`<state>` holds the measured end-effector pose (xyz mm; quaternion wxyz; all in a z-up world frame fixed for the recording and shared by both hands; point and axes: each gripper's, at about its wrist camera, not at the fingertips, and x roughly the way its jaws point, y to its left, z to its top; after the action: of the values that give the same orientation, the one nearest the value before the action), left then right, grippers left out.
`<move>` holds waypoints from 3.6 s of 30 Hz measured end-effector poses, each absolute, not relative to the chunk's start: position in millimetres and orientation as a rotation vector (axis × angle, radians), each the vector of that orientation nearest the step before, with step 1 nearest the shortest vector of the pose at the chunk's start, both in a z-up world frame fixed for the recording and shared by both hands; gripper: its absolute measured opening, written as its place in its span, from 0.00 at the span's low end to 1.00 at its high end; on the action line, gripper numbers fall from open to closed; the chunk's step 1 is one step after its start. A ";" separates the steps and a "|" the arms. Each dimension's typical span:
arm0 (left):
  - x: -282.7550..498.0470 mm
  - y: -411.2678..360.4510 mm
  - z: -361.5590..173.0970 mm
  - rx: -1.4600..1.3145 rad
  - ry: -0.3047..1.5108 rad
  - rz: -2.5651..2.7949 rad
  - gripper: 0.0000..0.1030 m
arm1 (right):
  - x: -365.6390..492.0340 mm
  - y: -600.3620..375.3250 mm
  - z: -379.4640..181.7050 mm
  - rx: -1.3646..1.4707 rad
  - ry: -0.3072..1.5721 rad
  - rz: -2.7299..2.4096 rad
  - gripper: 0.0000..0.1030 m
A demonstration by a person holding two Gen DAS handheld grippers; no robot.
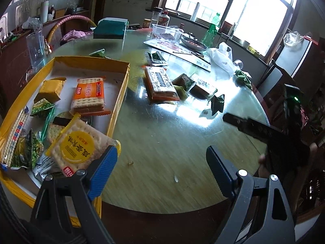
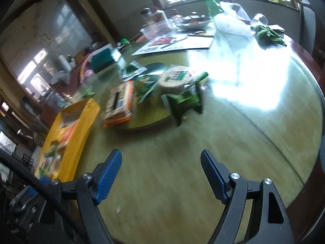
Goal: Organize snacks
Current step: 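Grasp the dark green snack bag with the right tool and lift it, then grasp the long brown cracker pack with the left tool while the right tool holds the bag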
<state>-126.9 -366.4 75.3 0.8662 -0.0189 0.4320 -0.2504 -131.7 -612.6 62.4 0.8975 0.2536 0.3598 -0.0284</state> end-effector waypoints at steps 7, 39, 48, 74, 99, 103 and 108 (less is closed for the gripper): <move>-120.5 -366.0 73.5 -0.061 0.914 -0.546 0.86 | -90.0 -632.6 64.0 0.537 0.787 -0.078 0.78; -111.8 -391.4 72.2 -0.011 0.940 -0.538 0.86 | -139.3 -602.2 47.3 0.458 0.815 -0.084 0.51; -73.1 -414.7 65.4 -0.015 0.986 -0.487 0.86 | -149.9 -587.9 46.4 0.440 0.796 -0.059 0.51; 36.1 -486.0 22.3 0.115 1.060 -0.255 0.77 | -162.4 -599.6 37.7 0.502 0.766 -0.026 0.51; -131.1 -408.5 13.5 0.255 1.041 -0.427 0.58 | -169.2 -580.5 40.0 0.432 0.786 -0.041 0.51; -128.2 -416.7 13.5 0.250 1.070 -0.476 0.73 | -171.1 -572.9 40.6 0.403 0.797 -0.052 0.51; -107.6 -419.9 11.2 0.210 1.053 -0.452 0.73 | -171.0 -568.9 40.8 0.396 0.810 -0.065 0.51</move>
<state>-107.6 -419.9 11.2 0.8350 0.0993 0.4974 -0.2132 -171.0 -568.9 40.8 0.8996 0.1912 0.3913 -0.0314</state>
